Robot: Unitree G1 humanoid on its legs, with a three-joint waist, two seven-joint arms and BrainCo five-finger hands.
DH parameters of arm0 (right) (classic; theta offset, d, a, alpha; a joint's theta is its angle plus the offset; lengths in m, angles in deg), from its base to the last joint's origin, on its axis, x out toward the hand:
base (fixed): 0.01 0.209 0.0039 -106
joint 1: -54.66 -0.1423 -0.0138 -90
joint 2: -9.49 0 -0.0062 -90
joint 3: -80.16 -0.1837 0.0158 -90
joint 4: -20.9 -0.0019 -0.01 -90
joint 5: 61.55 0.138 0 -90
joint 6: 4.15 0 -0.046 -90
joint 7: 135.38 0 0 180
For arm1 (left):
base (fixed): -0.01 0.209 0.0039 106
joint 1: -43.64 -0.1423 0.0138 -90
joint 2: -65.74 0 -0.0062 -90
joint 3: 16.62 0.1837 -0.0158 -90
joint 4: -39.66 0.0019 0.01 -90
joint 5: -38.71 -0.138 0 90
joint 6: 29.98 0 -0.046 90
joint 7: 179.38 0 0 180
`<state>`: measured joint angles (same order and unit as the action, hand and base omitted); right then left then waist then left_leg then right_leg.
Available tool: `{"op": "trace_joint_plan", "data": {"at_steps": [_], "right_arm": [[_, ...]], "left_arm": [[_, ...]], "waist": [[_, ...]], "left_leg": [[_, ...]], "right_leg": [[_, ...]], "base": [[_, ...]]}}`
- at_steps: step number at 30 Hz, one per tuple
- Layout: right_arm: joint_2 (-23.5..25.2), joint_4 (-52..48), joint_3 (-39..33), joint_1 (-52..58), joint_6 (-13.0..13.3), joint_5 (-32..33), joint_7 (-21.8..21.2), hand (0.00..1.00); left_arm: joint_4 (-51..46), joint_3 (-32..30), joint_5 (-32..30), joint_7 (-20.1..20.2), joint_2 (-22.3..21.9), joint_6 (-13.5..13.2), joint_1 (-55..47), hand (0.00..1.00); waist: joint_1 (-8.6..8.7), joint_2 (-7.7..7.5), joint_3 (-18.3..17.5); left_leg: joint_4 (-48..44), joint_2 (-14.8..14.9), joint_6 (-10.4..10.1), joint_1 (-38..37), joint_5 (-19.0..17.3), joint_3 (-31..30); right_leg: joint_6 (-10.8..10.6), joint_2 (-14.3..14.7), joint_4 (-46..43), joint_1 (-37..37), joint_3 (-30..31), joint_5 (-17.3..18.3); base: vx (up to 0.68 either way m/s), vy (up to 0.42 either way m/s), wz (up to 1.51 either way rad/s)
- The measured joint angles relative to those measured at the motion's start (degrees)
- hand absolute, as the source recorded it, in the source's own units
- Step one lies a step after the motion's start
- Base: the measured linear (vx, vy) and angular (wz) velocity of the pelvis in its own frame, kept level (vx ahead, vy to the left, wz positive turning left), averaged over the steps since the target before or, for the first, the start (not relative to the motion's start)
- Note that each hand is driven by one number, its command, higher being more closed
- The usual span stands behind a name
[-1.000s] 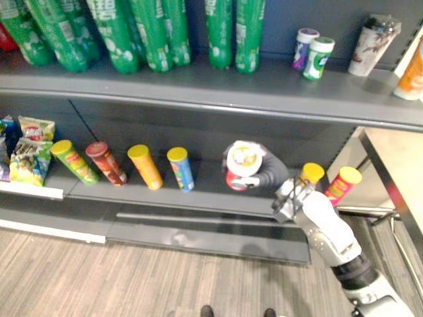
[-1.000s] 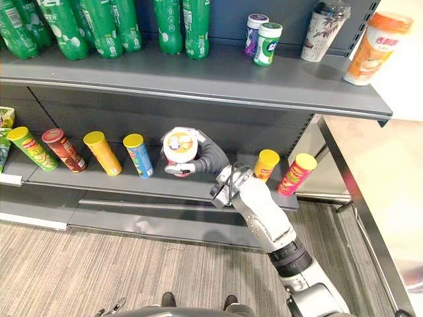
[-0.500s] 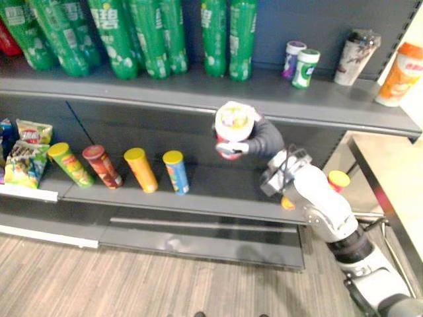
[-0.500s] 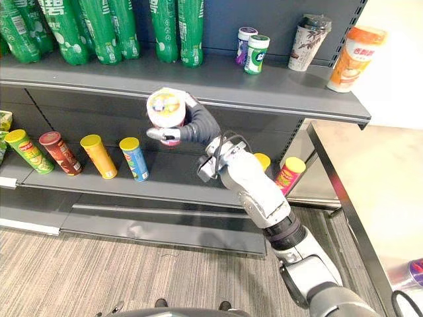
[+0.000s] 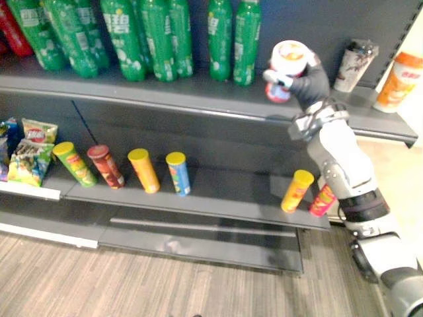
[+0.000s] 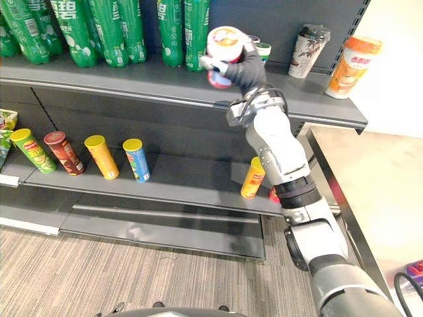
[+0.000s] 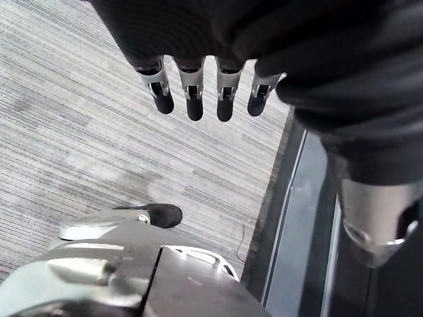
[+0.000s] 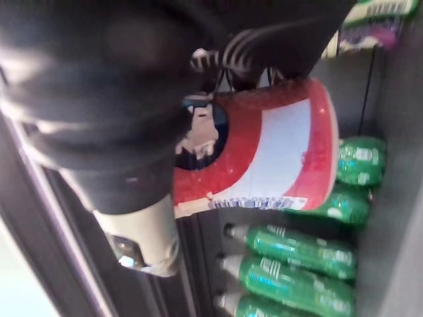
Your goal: Put the gum and the chips on the shelf.
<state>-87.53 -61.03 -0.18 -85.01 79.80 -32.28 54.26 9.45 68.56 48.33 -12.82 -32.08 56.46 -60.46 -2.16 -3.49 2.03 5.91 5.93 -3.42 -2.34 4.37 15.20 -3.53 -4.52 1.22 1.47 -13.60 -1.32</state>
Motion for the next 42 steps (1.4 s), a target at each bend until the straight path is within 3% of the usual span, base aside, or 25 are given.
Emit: {"op": "trace_joint_plan", "data": {"at_steps": [6,18,27,42], "right_arm": [[-2.52,7.29,-3.51,-1.89,-0.07,0.02,1.50,1.00],[-3.51,20.36,-5.36,-1.89,-0.18,0.01,-0.38,1.00],[-2.88,21.71,-5.32,-1.89,1.14,-0.20,-1.37,1.00],[-2.97,22.80,-7.15,-1.89,4.05,-2.41,-0.14,1.00]], "left_arm": [[-0.23,0.00,-1.93,0.07,0.03,0.66,0.36,0.00],[-1.14,0.00,-1.94,0.28,-0.23,1.19,0.41,0.00],[-1.71,0.32,-1.86,0.96,-0.84,1.08,0.48,0.00],[-2.78,0.58,-1.74,0.98,-0.74,1.06,0.46,0.00]], "waist": [[-0.43,0.01,0.00],[-1.12,0.75,0.21],[-1.72,1.81,1.29],[-2.08,1.68,2.62]], "left_leg": [[0.00,0.01,-0.08,0.05,0.05,-0.24],[0.03,-0.63,-0.20,0.03,-0.05,-1.55],[0.03,-1.37,0.20,-0.85,-0.68,-1.36],[0.03,-2.57,0.99,-0.90,-1.23,-1.56]], "right_leg": [[-0.01,0.01,0.00,0.05,-0.20,-0.01],[-0.22,-0.37,0.75,1.00,-1.68,-0.02],[-0.70,-1.20,0.92,2.14,-1.75,0.19],[-1.16,-2.35,0.73,2.78,-2.31,0.96]], "base": [[0.00,0.000,0.01],[0.01,0.003,0.05],[0.01,0.009,0.02],[0.01,0.010,0.02]]}}
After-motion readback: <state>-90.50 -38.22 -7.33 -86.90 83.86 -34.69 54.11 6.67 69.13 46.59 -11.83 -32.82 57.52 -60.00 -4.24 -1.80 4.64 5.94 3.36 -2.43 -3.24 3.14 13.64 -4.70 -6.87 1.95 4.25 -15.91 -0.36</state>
